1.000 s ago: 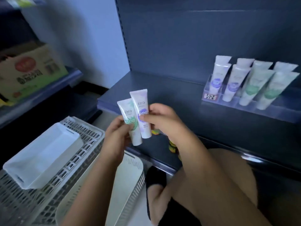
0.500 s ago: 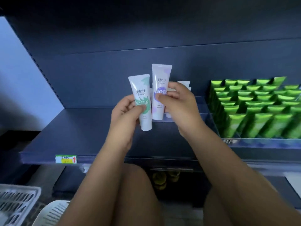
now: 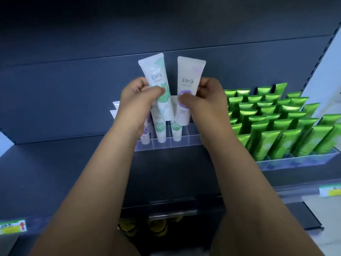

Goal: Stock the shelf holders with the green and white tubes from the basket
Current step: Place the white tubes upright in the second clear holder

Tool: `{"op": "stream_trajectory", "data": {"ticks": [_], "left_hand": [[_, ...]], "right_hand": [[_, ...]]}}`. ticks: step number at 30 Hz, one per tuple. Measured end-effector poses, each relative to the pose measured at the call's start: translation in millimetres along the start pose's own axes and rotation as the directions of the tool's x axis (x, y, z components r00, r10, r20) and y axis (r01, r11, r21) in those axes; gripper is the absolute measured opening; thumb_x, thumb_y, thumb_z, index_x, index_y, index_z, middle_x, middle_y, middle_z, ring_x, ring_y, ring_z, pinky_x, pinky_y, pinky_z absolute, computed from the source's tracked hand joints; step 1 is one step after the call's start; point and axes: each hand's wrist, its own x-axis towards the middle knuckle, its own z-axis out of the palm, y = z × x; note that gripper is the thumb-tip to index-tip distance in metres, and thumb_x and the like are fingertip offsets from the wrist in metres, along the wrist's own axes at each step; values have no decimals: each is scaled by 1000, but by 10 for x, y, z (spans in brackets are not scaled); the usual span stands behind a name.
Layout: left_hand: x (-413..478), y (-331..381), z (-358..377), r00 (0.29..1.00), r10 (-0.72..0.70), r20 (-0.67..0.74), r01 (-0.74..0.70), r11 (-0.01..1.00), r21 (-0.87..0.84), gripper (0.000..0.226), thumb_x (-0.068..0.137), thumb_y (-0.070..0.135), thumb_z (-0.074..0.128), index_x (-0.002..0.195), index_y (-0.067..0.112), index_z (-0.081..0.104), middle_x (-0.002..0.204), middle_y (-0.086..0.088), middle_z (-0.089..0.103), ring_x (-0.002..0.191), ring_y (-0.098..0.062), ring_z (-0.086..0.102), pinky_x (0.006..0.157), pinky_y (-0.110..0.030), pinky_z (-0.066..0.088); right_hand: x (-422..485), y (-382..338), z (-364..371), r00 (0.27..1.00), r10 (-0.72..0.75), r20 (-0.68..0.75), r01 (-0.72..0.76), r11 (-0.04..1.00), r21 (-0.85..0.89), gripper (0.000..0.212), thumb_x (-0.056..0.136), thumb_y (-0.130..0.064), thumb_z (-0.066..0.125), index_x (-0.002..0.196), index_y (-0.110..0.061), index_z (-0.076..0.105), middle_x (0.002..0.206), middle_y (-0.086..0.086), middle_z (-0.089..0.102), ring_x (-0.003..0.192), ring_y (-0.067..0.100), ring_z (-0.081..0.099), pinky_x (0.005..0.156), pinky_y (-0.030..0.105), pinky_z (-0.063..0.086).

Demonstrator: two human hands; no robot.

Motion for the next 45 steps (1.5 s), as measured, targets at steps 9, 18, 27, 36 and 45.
{"op": "stream_trajectory", "data": {"ticks": [9,18,27,36,45], "left_hand": [[649,-14,200,997,-23,72,24,1000,-9,27,88,2,64,105,22,57,106,-10,75,91,-31,77,81,-42,64],[800,-21,372,997,-45,63,49,997,-53,14,90,9,67,91,18,56,99,-13,76,82,-29,78,72,-40,65],[731,58,394,1000,8,21,-6,995,-102,13,91,8,65,100,16,61,109,-12,75,89,-27,78,73,-40,65],[912,300,629,990,75,122,-91,987,129,15,86,5,69,92,11,56,109,-23,72,87,-29,77,66,-47,65],[1177,325,847,957,100,272,-211,884,418,23,81,4,72,93,24,66,101,-6,75,85,-20,75,67,-44,65]], "right_hand": [[418,-31,-81,994,-3,-105,-7,995,-101,51,74,-3,69,118,-27,59,98,1,75,80,15,71,65,31,56],[564,82,-44,989,25,-142,-45,989,-138,21,84,-13,67,102,-23,64,93,3,75,79,20,73,69,38,60],[551,73,-151,990,4,-139,-27,986,-166,16,83,-17,68,97,-25,64,89,-3,73,79,18,74,72,43,63],[620,87,-153,988,-9,-157,-28,972,-232,19,75,-36,70,90,-26,65,87,1,75,82,24,74,76,56,61],[628,16,-238,971,-148,-188,59,909,-412,12,78,-21,71,90,-23,69,83,-10,73,83,16,71,80,39,59]]}}
